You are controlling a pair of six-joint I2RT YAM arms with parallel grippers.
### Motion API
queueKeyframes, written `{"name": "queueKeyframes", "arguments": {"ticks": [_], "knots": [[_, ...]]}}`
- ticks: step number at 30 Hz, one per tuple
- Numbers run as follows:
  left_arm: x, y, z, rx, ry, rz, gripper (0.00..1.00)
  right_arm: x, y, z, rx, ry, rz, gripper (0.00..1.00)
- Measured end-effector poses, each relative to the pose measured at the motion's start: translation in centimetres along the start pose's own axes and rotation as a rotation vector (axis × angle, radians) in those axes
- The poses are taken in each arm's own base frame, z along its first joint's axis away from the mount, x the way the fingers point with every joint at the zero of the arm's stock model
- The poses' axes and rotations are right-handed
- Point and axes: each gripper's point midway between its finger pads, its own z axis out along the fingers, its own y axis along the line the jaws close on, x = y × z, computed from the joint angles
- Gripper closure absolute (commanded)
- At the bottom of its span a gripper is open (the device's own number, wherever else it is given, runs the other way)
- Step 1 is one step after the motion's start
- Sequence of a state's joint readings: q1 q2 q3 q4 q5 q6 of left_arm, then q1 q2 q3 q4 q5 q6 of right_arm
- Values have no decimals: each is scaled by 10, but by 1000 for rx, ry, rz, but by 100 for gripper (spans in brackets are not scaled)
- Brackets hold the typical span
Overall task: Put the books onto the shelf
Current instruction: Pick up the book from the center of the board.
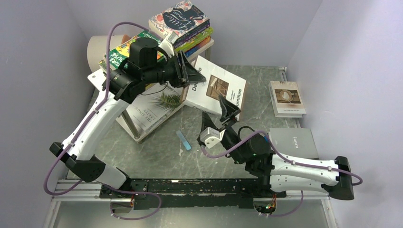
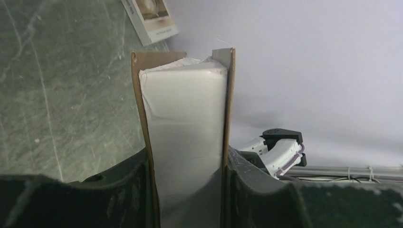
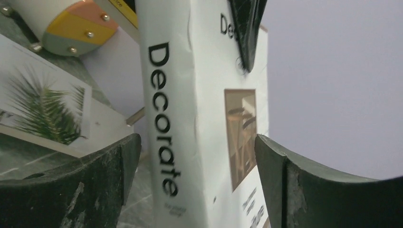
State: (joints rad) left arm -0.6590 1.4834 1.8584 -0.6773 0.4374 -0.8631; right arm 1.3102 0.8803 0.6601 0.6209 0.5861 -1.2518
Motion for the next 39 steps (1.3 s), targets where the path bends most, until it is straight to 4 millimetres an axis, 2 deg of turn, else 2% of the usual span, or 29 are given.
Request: {"name": "queueKeyframes", "arguments": {"ticks": [5,9,13,17,23,26,30,32,34,36,39], "knots": [[-26,-13,-11,15,-95,41,73,1,8,-5,-58,5,109,6],[-49,-28,-22,36,-189,90,72,-9,2,-9,-80,-33,262,6],[-69,-43,-29,65,-275,124,73,-19,-13,-15,-54,-52,527,6],[-89,-60,-38,99,-373,152,74,-36,-34,-7,-9,-18,885,7],[-117,-73,-49,117,-514,168,73,-46,-36,-6,39,19,1367,2],[-126,-76,-58,119,-575,167,72,-46,-43,-5,79,10,1561,0],[-133,-82,-74,119,-643,166,72,-40,-66,12,128,-30,1729,0],[-137,-87,-84,130,-673,169,71,-31,-89,32,165,-68,1786,1],[-139,-91,-91,132,-699,171,71,-18,-102,49,169,-105,1837,1],[-142,-92,-95,131,-720,169,72,-5,-102,59,145,-133,1892,0],[-145,-92,-98,129,-737,167,72,10,-90,65,77,-172,1987,0]]}}
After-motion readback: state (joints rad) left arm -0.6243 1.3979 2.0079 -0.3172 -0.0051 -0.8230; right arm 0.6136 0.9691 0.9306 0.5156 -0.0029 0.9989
